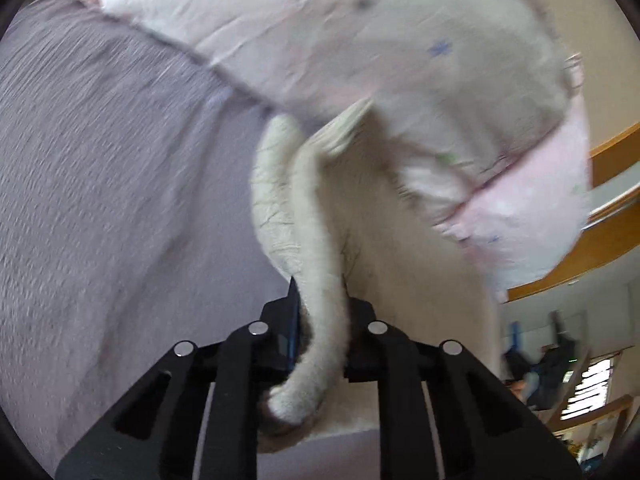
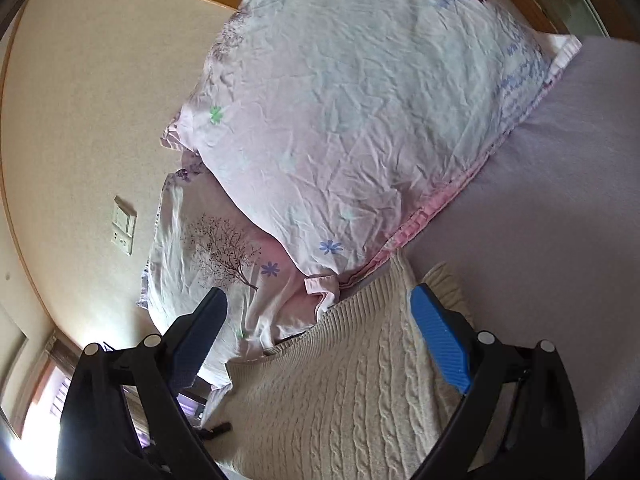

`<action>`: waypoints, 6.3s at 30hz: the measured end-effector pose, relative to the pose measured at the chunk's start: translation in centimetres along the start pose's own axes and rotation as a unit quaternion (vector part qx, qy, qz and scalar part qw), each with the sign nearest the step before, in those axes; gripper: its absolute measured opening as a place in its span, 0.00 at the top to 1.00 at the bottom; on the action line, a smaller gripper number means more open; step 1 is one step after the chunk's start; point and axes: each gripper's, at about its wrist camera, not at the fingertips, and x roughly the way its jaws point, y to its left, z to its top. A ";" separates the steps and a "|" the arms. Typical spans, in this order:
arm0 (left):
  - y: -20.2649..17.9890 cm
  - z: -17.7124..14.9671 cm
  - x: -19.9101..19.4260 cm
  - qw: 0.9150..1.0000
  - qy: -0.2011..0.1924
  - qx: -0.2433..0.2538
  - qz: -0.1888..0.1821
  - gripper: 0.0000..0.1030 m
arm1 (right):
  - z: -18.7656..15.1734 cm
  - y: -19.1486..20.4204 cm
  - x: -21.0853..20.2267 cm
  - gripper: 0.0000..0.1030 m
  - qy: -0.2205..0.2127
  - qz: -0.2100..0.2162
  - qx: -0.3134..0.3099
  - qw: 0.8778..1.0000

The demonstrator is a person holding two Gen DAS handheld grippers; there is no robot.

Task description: Fold small clothes

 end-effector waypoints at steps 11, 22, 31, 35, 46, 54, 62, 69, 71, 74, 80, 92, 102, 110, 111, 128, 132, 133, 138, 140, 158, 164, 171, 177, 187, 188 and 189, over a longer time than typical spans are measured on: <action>-23.3 -5.0 6.2 0.957 0.039 0.184 -0.222 0.86 | 1.7 0.7 -3.8 0.08 -0.063 -0.006 -0.031 0.998; -26.6 -8.6 9.6 0.950 0.060 0.238 -0.195 0.61 | 2.0 0.1 -3.0 0.08 0.011 -0.064 -0.053 0.996; -17.3 -8.5 10.2 0.974 0.105 0.197 -0.040 0.48 | 0.3 -1.8 2.8 0.23 0.160 -0.158 -0.055 0.973; -17.5 -9.5 12.3 0.972 0.107 0.207 -0.021 0.34 | 0.0 -3.2 4.6 0.28 0.196 -0.175 -0.041 0.964; -16.4 -8.9 15.8 0.976 0.132 0.155 -0.071 0.51 | -0.8 -4.3 3.9 0.61 0.191 -0.084 -0.011 0.978; -12.2 -7.9 3.8 0.960 0.049 0.266 -0.066 0.60 | -6.6 4.7 6.8 0.64 0.262 -0.012 -0.122 0.957; -6.5 -8.2 -1.9 0.969 -0.034 0.244 0.031 0.53 | -8.4 6.9 6.8 0.53 0.223 -0.054 -0.148 0.962; -10.7 -10.9 -2.4 0.948 -0.064 0.312 -0.004 0.43 | -11.2 8.0 9.5 0.89 0.262 -0.092 -0.187 0.942; -11.0 -11.6 -0.7 0.946 -0.043 0.322 0.007 0.43 | -10.4 7.8 9.7 0.90 0.223 -0.105 -0.190 0.950; -10.8 -12.4 1.2 0.941 -0.023 0.337 0.017 0.46 | -8.9 6.8 10.3 0.90 0.188 -0.140 -0.164 0.958; -10.4 -12.7 -0.1 0.941 -0.038 0.335 0.018 0.42 | -9.5 8.7 6.9 0.61 0.173 -0.136 -0.198 0.955; -9.6 -15.8 -3.8 0.951 -0.074 0.284 0.097 0.04 | -17.7 7.6 2.8 0.41 0.231 -0.127 -0.232 0.936; -8.7 -16.9 -0.2 0.945 -0.010 0.266 0.189 0.02 | -19.0 10.3 -3.6 0.01 0.138 -0.192 -0.286 0.929; -8.2 -17.6 2.1 0.934 0.025 0.276 0.224 0.02 | -23.3 8.5 0.0 0.01 0.214 -0.260 -0.320 0.885; -8.2 -17.7 2.3 0.931 0.024 0.281 0.231 0.02 | -23.7 8.5 0.3 0.01 0.219 -0.268 -0.323 0.881; -8.3 -18.4 2.4 0.925 0.006 0.299 0.235 0.02 | -25.2 8.5 0.8 0.01 0.219 -0.298 -0.346 0.862; -8.3 -18.4 2.4 0.925 0.005 0.299 0.235 0.02 | -25.2 8.5 0.8 0.01 0.219 -0.298 -0.346 0.862; -8.3 -18.5 2.4 0.925 0.005 0.299 0.235 0.02 | -25.2 8.5 0.8 0.01 0.219 -0.298 -0.346 0.862; -8.3 -18.4 2.4 0.925 0.005 0.299 0.235 0.02 | -25.2 8.5 0.8 0.01 0.219 -0.298 -0.346 0.862; -8.3 -18.4 2.4 0.925 0.005 0.299 0.235 0.02 | -25.2 8.5 0.8 0.01 0.219 -0.298 -0.346 0.862; -8.3 -18.4 2.4 0.925 0.005 0.298 0.235 0.02 | -25.2 8.5 0.8 0.01 0.218 -0.298 -0.346 0.862; -8.3 -18.4 2.4 0.925 0.005 0.298 0.235 0.02 | -25.2 8.5 0.8 0.01 0.218 -0.298 -0.346 0.863; -8.3 -18.4 2.4 0.925 0.005 0.298 0.235 0.02 | -25.2 8.5 0.8 0.01 0.218 -0.299 -0.346 0.863; -8.3 -18.4 2.4 0.925 0.005 0.298 0.235 0.02 | -25.2 8.5 0.8 0.01 0.217 -0.299 -0.345 0.863; -8.3 -18.4 2.4 0.925 0.005 0.298 0.235 0.02 | -25.2 8.5 0.8 0.01 0.217 -0.299 -0.345 0.863; -8.3 -18.5 2.4 0.925 0.005 0.298 0.235 0.02 | -25.2 8.5 0.8 0.01 0.217 -0.299 -0.345 0.863; -8.3 -18.4 2.4 0.925 0.005 0.298 0.235 0.02 | -25.2 8.5 0.8 0.01 0.217 -0.299 -0.345 0.863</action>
